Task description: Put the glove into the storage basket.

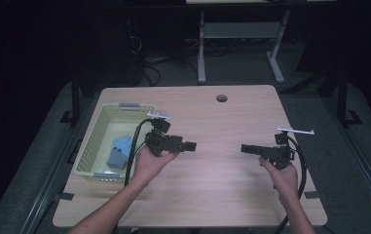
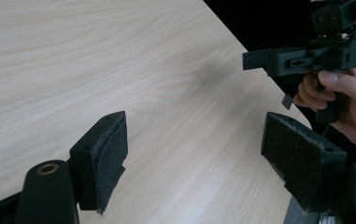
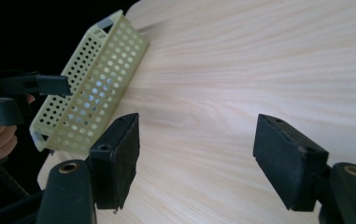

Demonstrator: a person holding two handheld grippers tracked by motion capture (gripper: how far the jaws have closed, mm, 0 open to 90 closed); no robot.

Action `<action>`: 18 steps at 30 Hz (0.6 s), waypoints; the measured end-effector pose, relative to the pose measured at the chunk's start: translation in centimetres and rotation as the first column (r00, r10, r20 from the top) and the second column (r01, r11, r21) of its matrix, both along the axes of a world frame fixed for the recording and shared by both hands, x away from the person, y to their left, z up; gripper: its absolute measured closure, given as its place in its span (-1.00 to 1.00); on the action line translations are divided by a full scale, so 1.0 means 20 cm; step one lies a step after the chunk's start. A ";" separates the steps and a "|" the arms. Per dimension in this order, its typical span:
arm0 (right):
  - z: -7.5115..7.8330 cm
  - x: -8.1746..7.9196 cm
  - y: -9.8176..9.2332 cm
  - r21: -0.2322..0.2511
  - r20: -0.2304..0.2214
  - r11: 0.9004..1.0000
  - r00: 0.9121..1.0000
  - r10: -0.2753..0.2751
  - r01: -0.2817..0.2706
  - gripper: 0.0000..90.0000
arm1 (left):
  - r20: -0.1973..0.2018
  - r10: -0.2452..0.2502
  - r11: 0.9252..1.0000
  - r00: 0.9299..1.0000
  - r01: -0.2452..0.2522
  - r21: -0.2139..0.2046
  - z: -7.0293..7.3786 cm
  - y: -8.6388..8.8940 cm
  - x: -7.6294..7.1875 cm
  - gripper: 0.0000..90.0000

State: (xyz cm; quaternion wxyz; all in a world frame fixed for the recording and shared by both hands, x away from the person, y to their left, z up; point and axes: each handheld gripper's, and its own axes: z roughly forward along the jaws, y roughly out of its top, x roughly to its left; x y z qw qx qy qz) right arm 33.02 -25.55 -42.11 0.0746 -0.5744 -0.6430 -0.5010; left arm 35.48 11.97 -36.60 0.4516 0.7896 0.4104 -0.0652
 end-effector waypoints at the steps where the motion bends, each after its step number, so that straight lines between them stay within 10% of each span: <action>1: -0.01 -0.01 -0.01 0.000 -0.002 1.000 1.000 0.000 0.000 -0.30 | 0.003 -0.003 1.000 1.000 0.003 0.002 -0.01 -0.01 0.00 -0.50; 18: -0.11 -0.12 -0.10 -0.001 -0.008 1.000 1.000 0.012 -0.012 -0.33 | -0.022 -0.036 0.999 0.999 0.035 -0.037 -0.16 -0.09 -0.08 -0.51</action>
